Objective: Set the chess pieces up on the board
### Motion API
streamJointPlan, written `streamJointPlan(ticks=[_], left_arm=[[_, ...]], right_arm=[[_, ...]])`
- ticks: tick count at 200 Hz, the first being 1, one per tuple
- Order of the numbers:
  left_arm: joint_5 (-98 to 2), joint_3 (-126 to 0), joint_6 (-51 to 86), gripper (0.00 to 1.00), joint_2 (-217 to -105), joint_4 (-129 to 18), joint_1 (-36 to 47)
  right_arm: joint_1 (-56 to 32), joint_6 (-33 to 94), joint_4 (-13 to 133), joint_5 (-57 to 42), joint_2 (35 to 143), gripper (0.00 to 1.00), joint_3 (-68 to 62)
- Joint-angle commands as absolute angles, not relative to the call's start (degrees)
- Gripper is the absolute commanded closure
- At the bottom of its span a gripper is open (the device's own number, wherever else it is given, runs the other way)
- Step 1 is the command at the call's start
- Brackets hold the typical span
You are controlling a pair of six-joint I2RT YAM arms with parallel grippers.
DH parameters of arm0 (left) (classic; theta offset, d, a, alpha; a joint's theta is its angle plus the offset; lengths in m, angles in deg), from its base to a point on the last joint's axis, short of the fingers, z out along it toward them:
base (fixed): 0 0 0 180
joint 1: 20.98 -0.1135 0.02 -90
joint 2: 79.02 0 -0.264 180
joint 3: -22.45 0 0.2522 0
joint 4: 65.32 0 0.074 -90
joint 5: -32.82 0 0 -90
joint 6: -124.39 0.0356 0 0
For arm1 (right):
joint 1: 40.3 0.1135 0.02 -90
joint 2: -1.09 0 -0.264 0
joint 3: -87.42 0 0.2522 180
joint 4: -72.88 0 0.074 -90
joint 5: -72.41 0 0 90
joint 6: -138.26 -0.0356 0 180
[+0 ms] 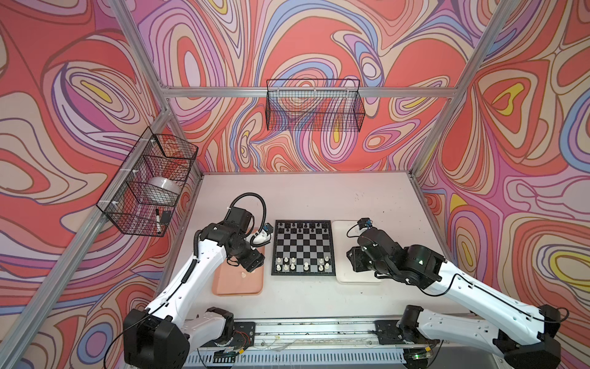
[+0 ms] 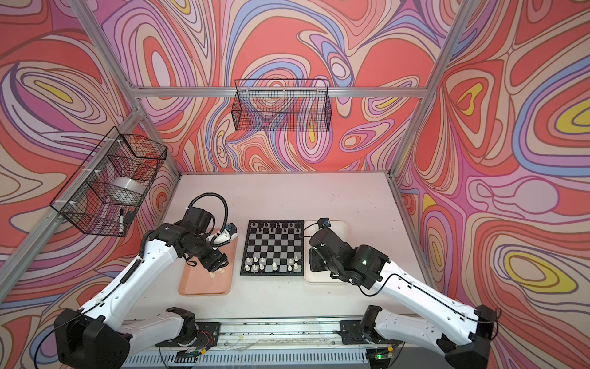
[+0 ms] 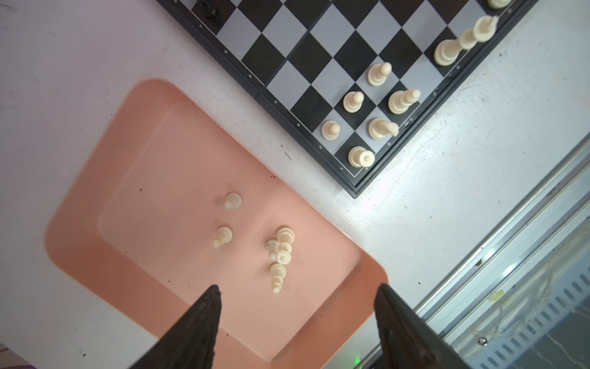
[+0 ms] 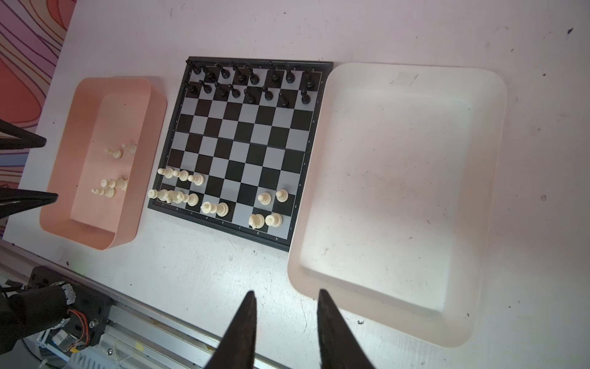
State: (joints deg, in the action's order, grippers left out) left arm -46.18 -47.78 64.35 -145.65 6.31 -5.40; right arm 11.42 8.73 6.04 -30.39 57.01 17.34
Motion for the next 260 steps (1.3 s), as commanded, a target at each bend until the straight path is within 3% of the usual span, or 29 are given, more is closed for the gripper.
streamJointPlan(ticks=[1,30,66,87,204,260], left_arm=[[-45.8,-46.2,68.0,0.25,-145.2,7.7,-6.6],[-47.4,-45.1,69.1,0.29,-145.9,7.5,-6.8],[-48.0,-42.1,70.7,0.31,-144.2,6.9,-6.9],[-49.6,-41.0,71.4,0.32,-144.2,5.9,-6.9],[-49.6,-40.5,74.9,0.41,-147.3,4.9,-6.9],[-48.5,-39.8,73.9,0.52,-150.7,1.9,-6.9]], right_arm=[[11.2,5.8,6.5,-30.4,54.4,0.68,19.6],[11.2,4.2,9.4,-28.7,50.2,0.69,23.4],[11.2,8.9,17.3,-12.4,53.5,0.68,25.1],[11.1,11.7,17.4,-8.1,57.7,0.68,23.5],[11.2,12.0,19.8,-12.8,61.3,0.67,23.9],[11.2,11.5,19.0,-14.0,61.2,0.67,23.4]])
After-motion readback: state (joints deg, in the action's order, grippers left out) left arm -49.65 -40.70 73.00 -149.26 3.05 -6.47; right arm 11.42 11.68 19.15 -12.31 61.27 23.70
